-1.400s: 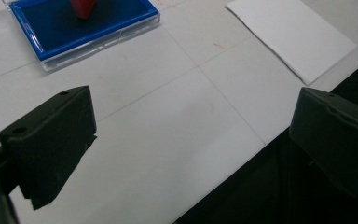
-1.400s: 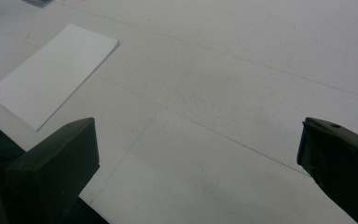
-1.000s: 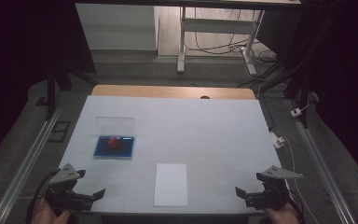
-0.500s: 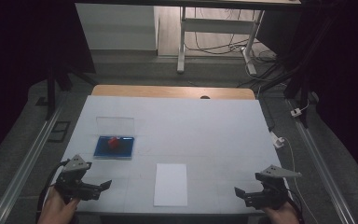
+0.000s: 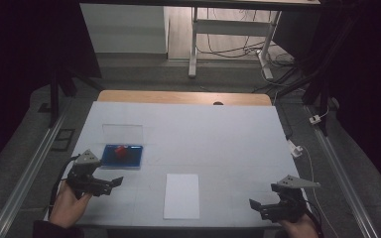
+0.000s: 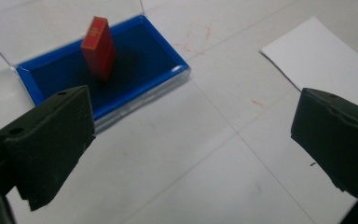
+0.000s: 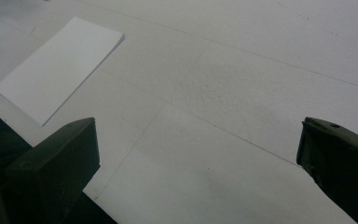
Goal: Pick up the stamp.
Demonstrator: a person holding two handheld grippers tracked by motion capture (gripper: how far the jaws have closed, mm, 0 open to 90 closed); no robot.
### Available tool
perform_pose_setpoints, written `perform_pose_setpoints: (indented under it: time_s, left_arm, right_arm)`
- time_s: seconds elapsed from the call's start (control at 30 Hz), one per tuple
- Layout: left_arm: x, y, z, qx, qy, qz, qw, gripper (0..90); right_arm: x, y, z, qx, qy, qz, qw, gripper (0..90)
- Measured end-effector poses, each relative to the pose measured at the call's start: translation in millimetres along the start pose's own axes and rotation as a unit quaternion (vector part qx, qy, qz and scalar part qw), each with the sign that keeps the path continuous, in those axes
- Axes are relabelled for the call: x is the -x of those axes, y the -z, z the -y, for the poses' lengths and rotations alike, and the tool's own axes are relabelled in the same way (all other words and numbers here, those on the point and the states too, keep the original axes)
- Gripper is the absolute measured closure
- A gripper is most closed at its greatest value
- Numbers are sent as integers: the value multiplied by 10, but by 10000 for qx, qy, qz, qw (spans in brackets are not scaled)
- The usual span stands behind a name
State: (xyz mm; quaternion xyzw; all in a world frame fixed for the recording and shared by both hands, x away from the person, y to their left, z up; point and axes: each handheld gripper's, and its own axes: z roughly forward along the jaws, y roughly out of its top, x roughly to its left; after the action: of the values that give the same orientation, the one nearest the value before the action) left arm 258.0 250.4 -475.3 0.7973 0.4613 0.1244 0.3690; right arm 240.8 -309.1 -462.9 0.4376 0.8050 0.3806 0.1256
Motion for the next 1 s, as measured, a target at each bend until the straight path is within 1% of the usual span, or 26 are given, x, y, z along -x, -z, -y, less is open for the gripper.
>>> perform_pose_setpoints:
  time_s: [0.17, 0.33, 0.43, 0.63, 0.7, 0.93, 1.0]
  left_arm:
    - [-82, -64, -75, 0, 8, -90, 10000, 0]
    - [-178, -114, -142, 21, -33, -56, 10000, 1]
    - [-240, -155, -188, -15, -89, -47, 9999, 1]
    - [-331, -230, -269, -97, -236, -99, 9996, 1]
    - [-368, -256, -290, -130, -246, -89, 9996, 0]
    - [-520, -383, -335, -255, -303, -200, 9990, 0]
    - [-558, -417, -354, -263, -297, -144, 9991, 0]
  right_arm:
    - [1, -1, 0, -5, 5, -19, 10000, 0]
    - [0, -4, -2, -23, 40, -17, 10000, 0]
    - [-1, -5, -2, -38, 53, -28, 10000, 0]
    - [-2, -9, -2, -45, 54, -42, 10000, 0]
    - [-2, -11, -3, -58, 47, -44, 10000, 0]
    - [0, -16, -5, -80, 27, -61, 9999, 0]
    - [2, -16, -5, -79, 14, -68, 9999, 0]
